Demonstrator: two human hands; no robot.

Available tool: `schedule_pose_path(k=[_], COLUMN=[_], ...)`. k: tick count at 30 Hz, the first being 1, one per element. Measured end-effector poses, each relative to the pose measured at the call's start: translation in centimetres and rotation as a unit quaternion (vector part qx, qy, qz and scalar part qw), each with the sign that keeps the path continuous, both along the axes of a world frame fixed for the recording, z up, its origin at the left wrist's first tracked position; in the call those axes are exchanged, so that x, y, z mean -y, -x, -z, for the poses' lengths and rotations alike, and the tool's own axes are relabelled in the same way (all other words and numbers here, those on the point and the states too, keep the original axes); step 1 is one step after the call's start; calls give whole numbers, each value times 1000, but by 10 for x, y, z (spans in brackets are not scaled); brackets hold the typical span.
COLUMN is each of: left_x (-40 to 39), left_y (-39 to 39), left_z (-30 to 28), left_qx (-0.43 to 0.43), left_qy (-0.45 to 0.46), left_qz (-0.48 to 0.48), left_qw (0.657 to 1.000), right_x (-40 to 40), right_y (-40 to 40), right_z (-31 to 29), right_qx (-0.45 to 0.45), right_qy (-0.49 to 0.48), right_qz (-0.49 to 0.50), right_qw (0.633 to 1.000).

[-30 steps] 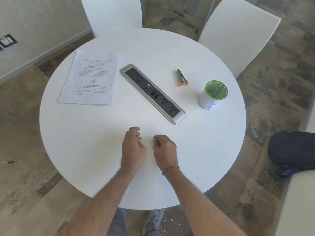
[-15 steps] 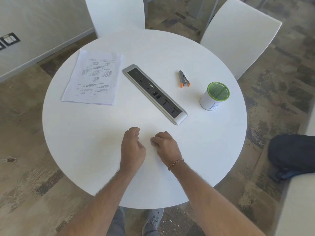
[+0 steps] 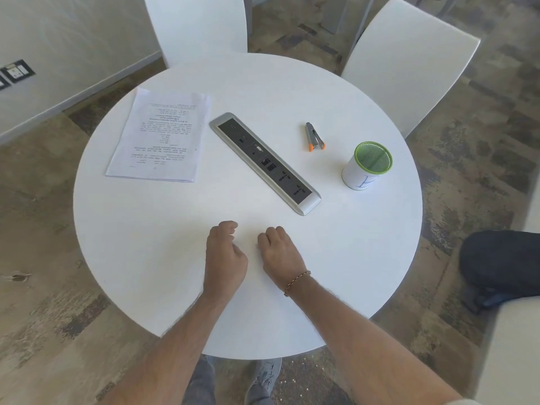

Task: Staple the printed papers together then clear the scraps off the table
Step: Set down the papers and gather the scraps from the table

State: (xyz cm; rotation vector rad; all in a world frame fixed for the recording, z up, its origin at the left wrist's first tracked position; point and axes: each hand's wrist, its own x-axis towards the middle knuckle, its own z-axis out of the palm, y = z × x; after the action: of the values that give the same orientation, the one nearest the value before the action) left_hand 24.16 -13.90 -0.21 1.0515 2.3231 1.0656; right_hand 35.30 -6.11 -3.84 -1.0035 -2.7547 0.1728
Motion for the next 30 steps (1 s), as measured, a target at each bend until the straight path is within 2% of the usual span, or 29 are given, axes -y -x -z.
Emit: schedule_pose_path(k=[4, 7, 10, 14, 17, 19, 27, 30], left_x=[2, 2, 2, -2, -11, -22, -69, -80], left_y=[0, -2, -3, -7, -10, -13, -22, -20], left_z=[1, 4, 6, 7, 4, 1, -22, -28], left_qx=[-3, 4, 5, 12, 24, 30, 30, 26], left_qy=[2, 6, 6, 7, 5, -3, -43, -48], left_qz=[4, 6, 11, 16, 32, 41, 73, 76], left_qw=[1000, 1000, 1000, 1000, 999, 999, 996, 996], right_x=[-1, -6, -14, -29, -45, -57, -116, -145], right_y=[2, -2, -12, -34, -49, -56, -80, -86], right_z=[-5, -10, -24, -37, -45, -51, -93, -110], right_qx=[22, -68, -145, -273, -357, -392, -465, -487], right_qy=[37, 177, 357, 469, 496, 498, 471, 433], right_qz=[12, 72, 182, 279, 290, 288, 298, 332], right_qw=[999, 979, 905, 792, 737, 718, 688, 683])
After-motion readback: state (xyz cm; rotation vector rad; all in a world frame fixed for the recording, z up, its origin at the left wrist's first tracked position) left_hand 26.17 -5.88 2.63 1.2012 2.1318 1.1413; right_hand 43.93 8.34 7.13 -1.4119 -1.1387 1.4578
